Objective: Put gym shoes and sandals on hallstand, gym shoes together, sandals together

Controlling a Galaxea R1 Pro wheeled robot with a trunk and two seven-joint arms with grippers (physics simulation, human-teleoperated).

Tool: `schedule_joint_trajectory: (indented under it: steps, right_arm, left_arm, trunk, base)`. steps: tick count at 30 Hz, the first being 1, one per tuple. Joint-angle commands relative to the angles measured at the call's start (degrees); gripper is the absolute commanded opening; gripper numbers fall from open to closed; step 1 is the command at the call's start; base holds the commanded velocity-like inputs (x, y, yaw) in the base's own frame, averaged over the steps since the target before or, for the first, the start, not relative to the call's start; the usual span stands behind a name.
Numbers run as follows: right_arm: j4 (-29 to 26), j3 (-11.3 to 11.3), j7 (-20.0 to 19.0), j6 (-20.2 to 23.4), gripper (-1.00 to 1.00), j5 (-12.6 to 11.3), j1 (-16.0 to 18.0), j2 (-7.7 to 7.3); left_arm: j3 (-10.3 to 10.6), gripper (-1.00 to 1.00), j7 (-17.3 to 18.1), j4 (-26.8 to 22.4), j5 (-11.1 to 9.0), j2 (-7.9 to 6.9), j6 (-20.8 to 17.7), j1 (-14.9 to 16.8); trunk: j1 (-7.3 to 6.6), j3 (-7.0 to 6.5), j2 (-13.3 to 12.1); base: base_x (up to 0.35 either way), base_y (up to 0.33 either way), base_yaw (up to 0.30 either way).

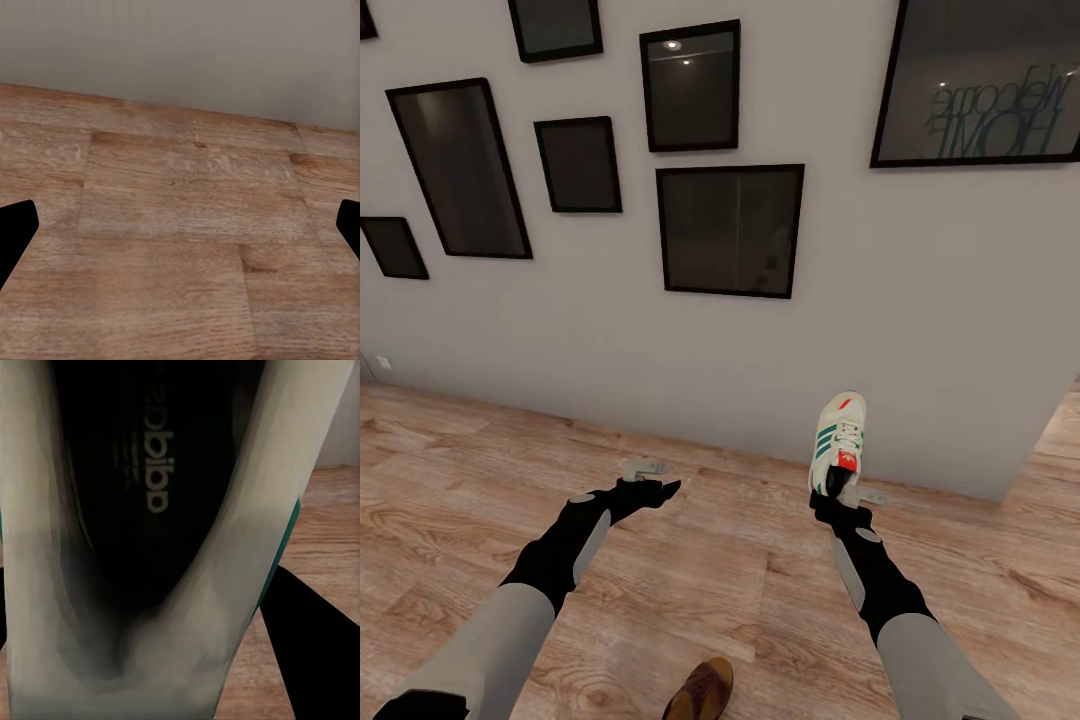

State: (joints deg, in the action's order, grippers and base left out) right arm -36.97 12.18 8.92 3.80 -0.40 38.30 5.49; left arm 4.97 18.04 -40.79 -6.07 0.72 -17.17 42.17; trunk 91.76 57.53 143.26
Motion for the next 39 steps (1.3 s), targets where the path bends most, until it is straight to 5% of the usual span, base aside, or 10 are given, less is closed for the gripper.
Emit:
schedule_joint_trajectory:
  steps: [1, 22, 35, 39]
  right_arm:
    - [-0.1, 0.1, 0.1, 0.3, -1.0, 0.0, 0.0, 0.05]
    - [-0.2, 0.1, 0.1, 0.3, -1.0, 0.0, 0.0, 0.05]
    - [-0.2, 0.1, 0.1, 0.3, -1.0, 0.0, 0.0, 0.05]
    - [-0.3, 0.1, 0.1, 0.3, -1.0, 0.0, 0.0, 0.05]
  left_arm:
    - [0.0, 1.0, 0.0, -0.1, -0.6, -0.01, -0.5, 0.0]
    - [0.0, 1.0, 0.0, -0.1, -0.6, -0.01, -0.5, 0.0]
    - [0.0, 1.0, 0.0, 0.0, -0.5, -0.14, -0.5, 0.0]
    - [0.0, 1.0, -0.3, 5.0, -0.2, -1.27, 0.2, -0.1]
  trunk:
    - [-0.01, 0.06, 0.0]
    - [-0.01, 0.06, 0.0]
    - [-0.01, 0.06, 0.0]
    - [-0.01, 0.06, 0.0]
  base:
    - [0.0, 0.0, 0.0]
    - [0.0, 0.12, -0.198]
    - [0.0, 0.002, -0.031]
    - [0.0, 0.0, 0.0]
